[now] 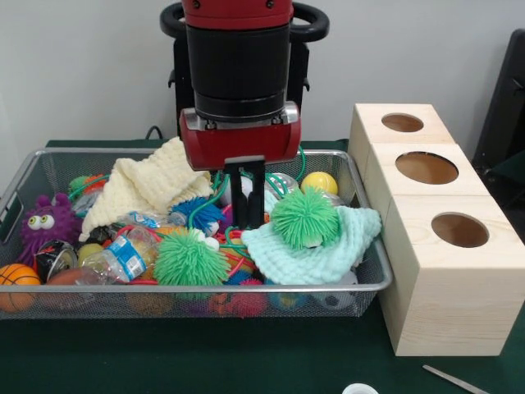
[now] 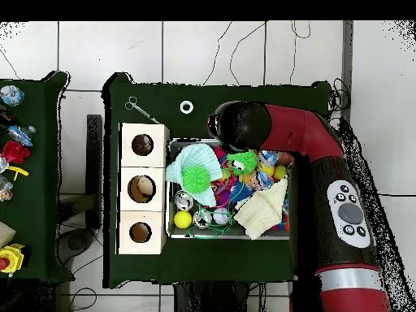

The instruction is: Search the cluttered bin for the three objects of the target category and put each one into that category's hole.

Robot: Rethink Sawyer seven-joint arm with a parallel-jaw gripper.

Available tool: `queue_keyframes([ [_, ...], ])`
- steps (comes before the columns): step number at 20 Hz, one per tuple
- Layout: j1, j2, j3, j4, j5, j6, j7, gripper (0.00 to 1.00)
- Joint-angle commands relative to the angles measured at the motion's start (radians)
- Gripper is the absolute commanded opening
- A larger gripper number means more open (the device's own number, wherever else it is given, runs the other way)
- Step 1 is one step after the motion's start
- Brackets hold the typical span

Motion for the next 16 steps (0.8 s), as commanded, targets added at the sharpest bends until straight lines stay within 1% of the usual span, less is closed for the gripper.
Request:
queue_keyframes([
  [1, -0.029, 0.004, 0.071, 0.079, -0.056, 0.122, -0.181, 0.00],
  [3, -0.035, 0.004, 0.076, 0.087, -0.056, 0.111, -0.187, 0.00],
  [5, -0.051, -0.004, 0.089, 0.115, -0.050, 0.085, -0.192, 0.00],
  [7, -0.090, -0.020, 0.117, 0.172, -0.043, 0.036, -0.214, 0.00],
  [9, -0.148, -0.036, 0.150, 0.237, -0.043, -0.007, -0.249, 0.00],
  [12, -0.209, -0.054, 0.185, 0.280, -0.074, -0.003, -0.305, 0.00],
  [16, -0.269, -0.055, 0.233, 0.296, -0.114, 0.015, -0.367, 0.00],
])
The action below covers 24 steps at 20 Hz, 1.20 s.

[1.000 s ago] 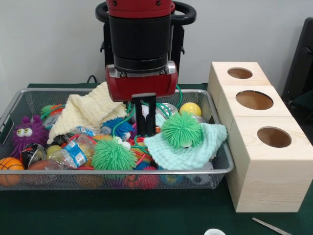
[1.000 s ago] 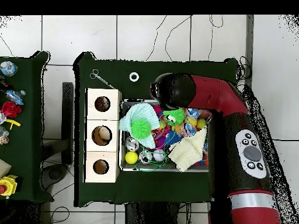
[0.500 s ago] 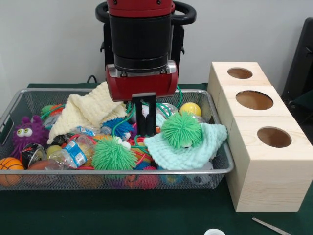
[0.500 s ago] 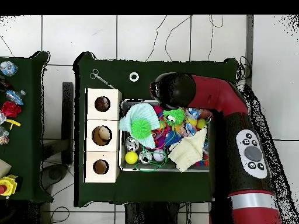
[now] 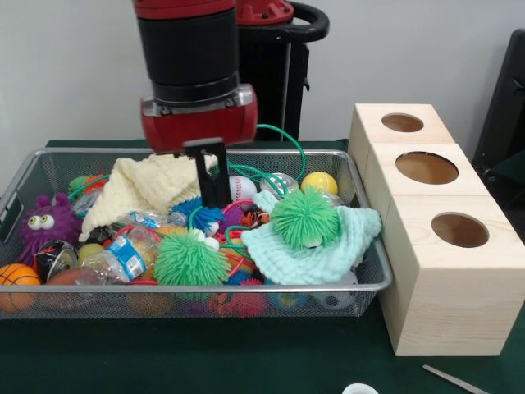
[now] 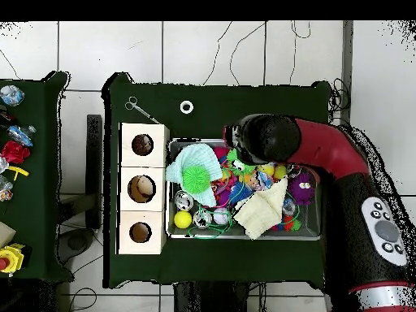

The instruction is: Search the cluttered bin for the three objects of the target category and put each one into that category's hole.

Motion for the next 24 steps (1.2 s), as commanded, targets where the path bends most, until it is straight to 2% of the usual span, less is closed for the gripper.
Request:
queue_keyframes([
  [1, -0.121, -0.007, 0.132, 0.171, -0.119, 0.021, -0.371, 0.00],
  [7, -0.179, -0.003, 0.191, 0.162, -0.159, 0.095, -0.417, 0.00],
  [8, -0.195, -0.002, 0.213, 0.165, -0.181, 0.106, -0.421, 1.00],
  [11, -0.210, -0.006, 0.217, 0.173, -0.187, 0.104, -0.426, 1.00],
  [13, -0.216, -0.018, 0.201, 0.189, -0.179, 0.105, -0.367, 1.00],
  [16, -0.221, -0.050, 0.187, 0.223, -0.204, 0.102, -0.354, 1.00],
  [21, -0.225, -0.080, 0.140, 0.297, -0.245, -0.001, -0.240, 1.00],
  [24, -0.233, -0.074, 0.149, 0.317, -0.273, -0.041, -0.242, 1.00],
])
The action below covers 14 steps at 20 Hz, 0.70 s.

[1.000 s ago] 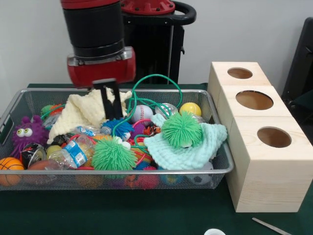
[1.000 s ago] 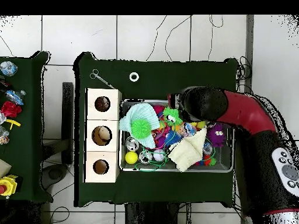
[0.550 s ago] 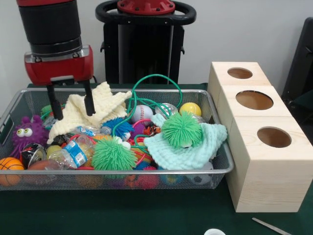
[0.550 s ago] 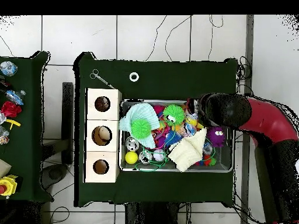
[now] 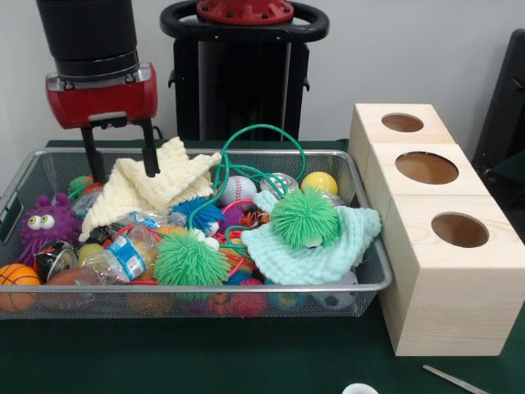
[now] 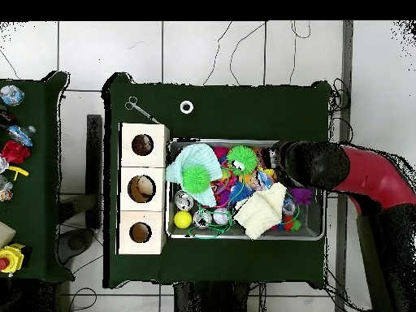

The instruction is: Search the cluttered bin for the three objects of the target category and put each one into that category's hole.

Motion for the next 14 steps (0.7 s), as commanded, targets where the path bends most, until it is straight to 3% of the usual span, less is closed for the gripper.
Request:
queue_keyframes([
  [1, -0.017, -0.010, 0.024, 0.197, -0.117, -0.049, -0.140, 1.00],
  [4, -0.015, 0.005, 0.028, 0.194, -0.137, -0.054, -0.137, 1.00],
  [8, -0.014, 0.017, -0.001, 0.197, -0.136, -0.057, -0.063, 1.00],
  [11, -0.006, 0.013, -0.033, 0.197, -0.148, -0.002, -0.050, 1.00],
  [14, 0.013, 0.009, -0.058, 0.186, -0.194, 0.090, -0.099, 1.00],
])
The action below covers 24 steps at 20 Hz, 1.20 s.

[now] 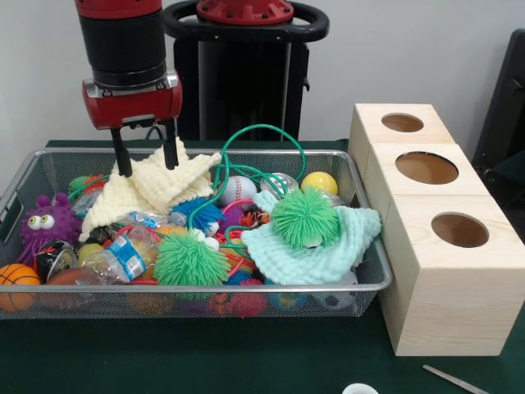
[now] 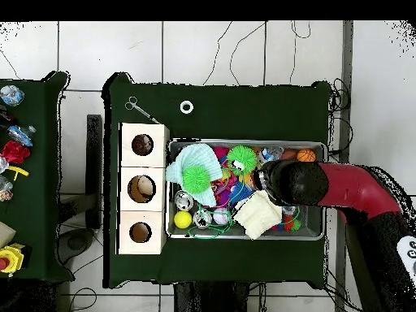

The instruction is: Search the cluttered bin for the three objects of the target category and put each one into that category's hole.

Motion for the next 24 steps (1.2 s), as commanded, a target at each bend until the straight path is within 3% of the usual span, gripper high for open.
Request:
queue_keyframes([
  [1, 0.019, 0.025, -0.060, 0.077, -0.105, 0.127, -0.111, 1.00],
  [5, 0.041, 0.046, -0.078, 0.041, -0.150, 0.212, -0.162, 1.00],
  [11, 0.047, 0.119, -0.071, 0.007, -0.179, 0.227, -0.181, 1.00],
  [24, 0.046, 0.293, -0.032, -0.105, -0.257, 0.098, -0.166, 1.00],
])
